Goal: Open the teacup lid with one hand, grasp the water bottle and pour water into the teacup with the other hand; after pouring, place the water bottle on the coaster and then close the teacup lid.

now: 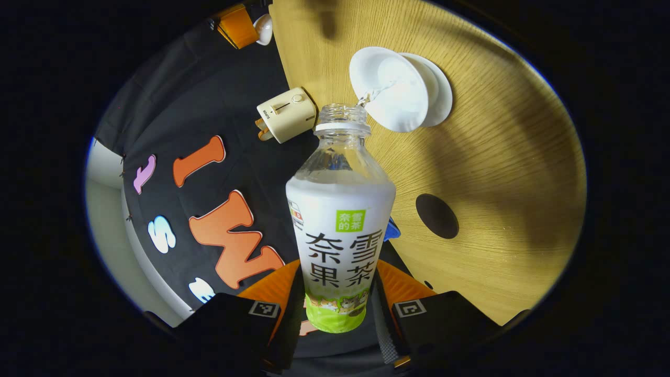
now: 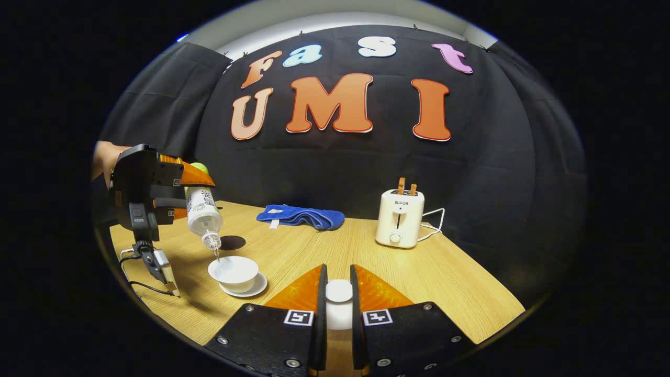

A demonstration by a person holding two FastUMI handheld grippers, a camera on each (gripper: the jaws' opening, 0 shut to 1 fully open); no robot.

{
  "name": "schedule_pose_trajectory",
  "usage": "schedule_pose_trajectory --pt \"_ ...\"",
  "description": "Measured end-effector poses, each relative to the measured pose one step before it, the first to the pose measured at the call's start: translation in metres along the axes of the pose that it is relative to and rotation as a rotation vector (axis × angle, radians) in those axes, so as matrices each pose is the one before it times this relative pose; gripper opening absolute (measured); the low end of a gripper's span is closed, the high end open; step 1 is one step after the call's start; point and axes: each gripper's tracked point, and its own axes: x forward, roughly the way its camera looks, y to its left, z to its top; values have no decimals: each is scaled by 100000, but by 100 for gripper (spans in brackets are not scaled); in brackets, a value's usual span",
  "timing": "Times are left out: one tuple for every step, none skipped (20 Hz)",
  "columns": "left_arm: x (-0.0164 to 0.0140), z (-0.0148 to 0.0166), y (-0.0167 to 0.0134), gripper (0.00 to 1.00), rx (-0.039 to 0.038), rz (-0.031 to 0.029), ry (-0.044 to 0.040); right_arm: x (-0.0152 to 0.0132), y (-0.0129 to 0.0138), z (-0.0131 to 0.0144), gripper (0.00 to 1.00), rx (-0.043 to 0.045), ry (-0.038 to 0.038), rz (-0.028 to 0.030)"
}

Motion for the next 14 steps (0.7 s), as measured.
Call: schedule_pose_trajectory --pt "138 -52 22 65 808 -67 272 2 -145 -1 20 157 272 -336" --pt "-122 14 212 65 1172 52 -52 4 17 -185 20 167 467 162" --pt "-38 -3 206 63 1415 169 -96 -8 -32 13 20 124 -54 -213" --pt "-72 -36 246 65 1127 479 34 16 -67 -24 20 -64 4 31" --pt "146 -90 148 65 681 426 108 -49 92 23 20 -60 14 70" --pt "89 -68 341 65 755 398 69 17 -22 -47 20 -24 -10 9" --pt "90 -23 300 65 759 540 115 -19 48 103 20 -27 -59 103" --pt "-382 -45 364 65 808 230 50 77 -21 -3 20 94 101 -83" --pt "-135 73 94 65 1267 110 -474 -5 44 -28 20 -122 -48 160" --pt "109 43 358 63 1444 400 -256 -5 -39 88 20 -179 -103 -154" --pt "5 25 265 67 1141 461 145 32 9 -46 20 1 96 115" --pt "-61 -184 249 65 727 251 96 28 24 60 20 218 -28 83" --pt "-54 89 -3 63 523 174 93 29 48 -59 20 162 115 107" --pt "-64 15 135 65 656 177 -39 56 72 1 20 -170 -92 264"
